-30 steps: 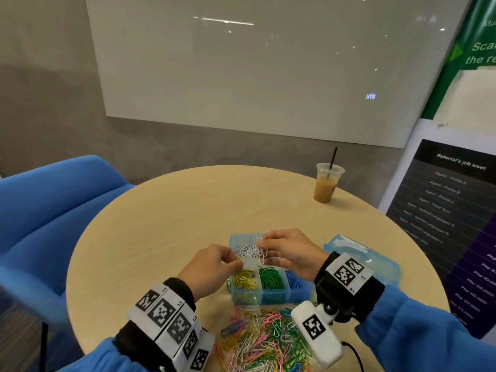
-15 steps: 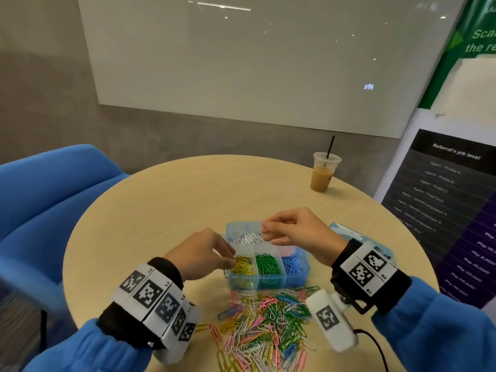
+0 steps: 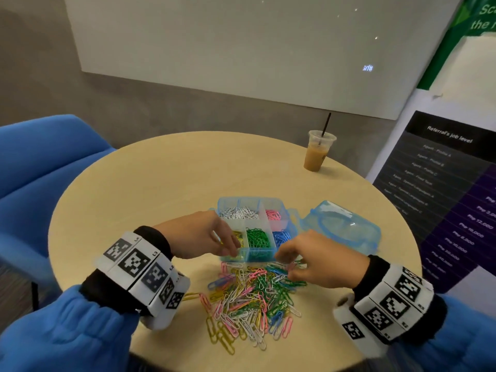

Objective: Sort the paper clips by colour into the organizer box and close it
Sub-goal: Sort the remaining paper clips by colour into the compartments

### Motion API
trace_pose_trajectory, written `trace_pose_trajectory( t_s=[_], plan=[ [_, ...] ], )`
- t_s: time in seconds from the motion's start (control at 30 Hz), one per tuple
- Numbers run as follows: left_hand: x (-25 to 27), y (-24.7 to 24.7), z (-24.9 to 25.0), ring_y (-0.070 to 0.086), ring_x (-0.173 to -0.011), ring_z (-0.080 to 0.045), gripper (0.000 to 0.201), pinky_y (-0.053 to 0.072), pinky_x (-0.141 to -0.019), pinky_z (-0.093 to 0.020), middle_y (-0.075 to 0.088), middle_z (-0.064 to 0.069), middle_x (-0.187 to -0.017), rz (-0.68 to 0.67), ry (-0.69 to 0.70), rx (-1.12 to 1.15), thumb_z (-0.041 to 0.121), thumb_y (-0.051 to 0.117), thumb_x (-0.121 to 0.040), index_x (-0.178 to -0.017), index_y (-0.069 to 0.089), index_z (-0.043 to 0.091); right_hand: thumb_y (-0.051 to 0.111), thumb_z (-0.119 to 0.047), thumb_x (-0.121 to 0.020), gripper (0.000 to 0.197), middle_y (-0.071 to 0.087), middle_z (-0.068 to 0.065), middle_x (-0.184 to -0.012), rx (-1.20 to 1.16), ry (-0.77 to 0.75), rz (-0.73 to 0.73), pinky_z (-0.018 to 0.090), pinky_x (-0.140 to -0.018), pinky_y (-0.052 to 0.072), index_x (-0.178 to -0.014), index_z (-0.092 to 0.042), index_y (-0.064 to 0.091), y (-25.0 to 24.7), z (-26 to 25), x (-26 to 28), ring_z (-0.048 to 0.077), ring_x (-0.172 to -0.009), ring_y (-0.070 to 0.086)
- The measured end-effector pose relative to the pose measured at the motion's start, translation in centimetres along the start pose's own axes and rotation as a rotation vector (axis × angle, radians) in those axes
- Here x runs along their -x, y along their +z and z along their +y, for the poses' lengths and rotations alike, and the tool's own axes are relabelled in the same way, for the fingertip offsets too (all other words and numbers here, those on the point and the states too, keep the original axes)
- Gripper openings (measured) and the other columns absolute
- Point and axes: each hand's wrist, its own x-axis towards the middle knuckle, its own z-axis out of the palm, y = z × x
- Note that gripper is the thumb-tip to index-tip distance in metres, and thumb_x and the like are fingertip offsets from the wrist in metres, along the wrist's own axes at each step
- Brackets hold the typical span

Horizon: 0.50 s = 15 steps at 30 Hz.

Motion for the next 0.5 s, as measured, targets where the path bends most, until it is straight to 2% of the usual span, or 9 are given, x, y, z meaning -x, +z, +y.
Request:
trace_pose_trajectory(
  t_s=[0.13,0.2,0.3,0.37,0.43,0.5],
  plan=[
    [-0.3,0.0,-0.2,0.065,-0.095,-0.004,0.018,0.052,-0.09,-0.025,0.068,0.016,-0.114,0.045,-0.018,0.003,0.012,0.063,-0.093,-0.102,0.075,0.021,0.073,-0.055,-0.076,0.064,0.065,-0.002,-0.115,0.072,-0.018,-0.01,0.031,-0.088,0.049,-0.126,-0.017,0.06,1.5,-0.8,-0.1,0.014,-0.101,0.059],
    [-0.3,0.0,-0.2,0.065,-0.095,-0.004,0.018,0.052,-0.091,-0.026,0.068,0.015,-0.114,0.047,-0.024,0.001,0.013,0.063,-0.094,-0.103,0.075,0.021,0.072,-0.06,-0.074,0.066,0.061,-0.001,-0.109,0.119,-0.02,0.008,0.034,-0.084,0.048,-0.123,-0.017,0.061,2.1,-1.3,-0.4,0.015,-0.097,0.054],
    [-0.3,0.0,-0.2,0.065,-0.095,-0.004,0.018,0.052,-0.092,-0.03,0.068,0.017,-0.114,0.041,-0.029,0.002,0.014,0.063,-0.094,-0.104,0.076,0.021,0.071,-0.05,-0.081,0.054,0.061,0.001,-0.107,0.096,-0.016,0.012,0.034,-0.083,0.049,-0.12,-0.015,0.063,2.5,-1.8,-0.8,0.017,-0.096,0.056],
    [-0.3,-0.1,-0.2,0.065,-0.096,-0.005,0.019,0.052,-0.09,-0.027,0.068,0.016,-0.114,0.041,-0.03,0.001,0.013,0.063,-0.094,-0.104,0.076,0.021,0.071,-0.04,-0.085,0.041,0.065,0.001,-0.105,0.059,-0.022,0.025,0.032,-0.081,0.05,-0.117,-0.016,0.066,2.5,-2.2,-0.9,0.016,-0.094,0.059],
    [-0.2,-0.1,-0.1,0.064,-0.095,-0.004,0.019,0.052,-0.084,-0.022,0.068,0.015,-0.114,0.047,-0.03,0.003,0.013,0.062,-0.094,-0.105,0.075,0.02,0.07,-0.031,-0.087,0.027,0.069,0.001,-0.095,0.019,-0.021,0.054,0.031,-0.076,0.052,-0.107,-0.014,0.071,2.5,-2.2,-1.1,0.016,-0.084,0.062],
    [-0.2,0.0,-0.1,0.064,-0.093,-0.005,0.019,0.054,-0.08,-0.024,0.068,0.015,-0.113,0.05,-0.031,0.01,0.013,0.062,-0.094,-0.106,0.075,0.019,0.07,-0.024,-0.087,0.017,0.072,0.002,-0.087,-0.011,-0.004,0.06,0.032,-0.073,0.054,-0.099,-0.012,0.073,2.5,-2.0,-1.2,0.015,-0.077,0.064]
  ],
)
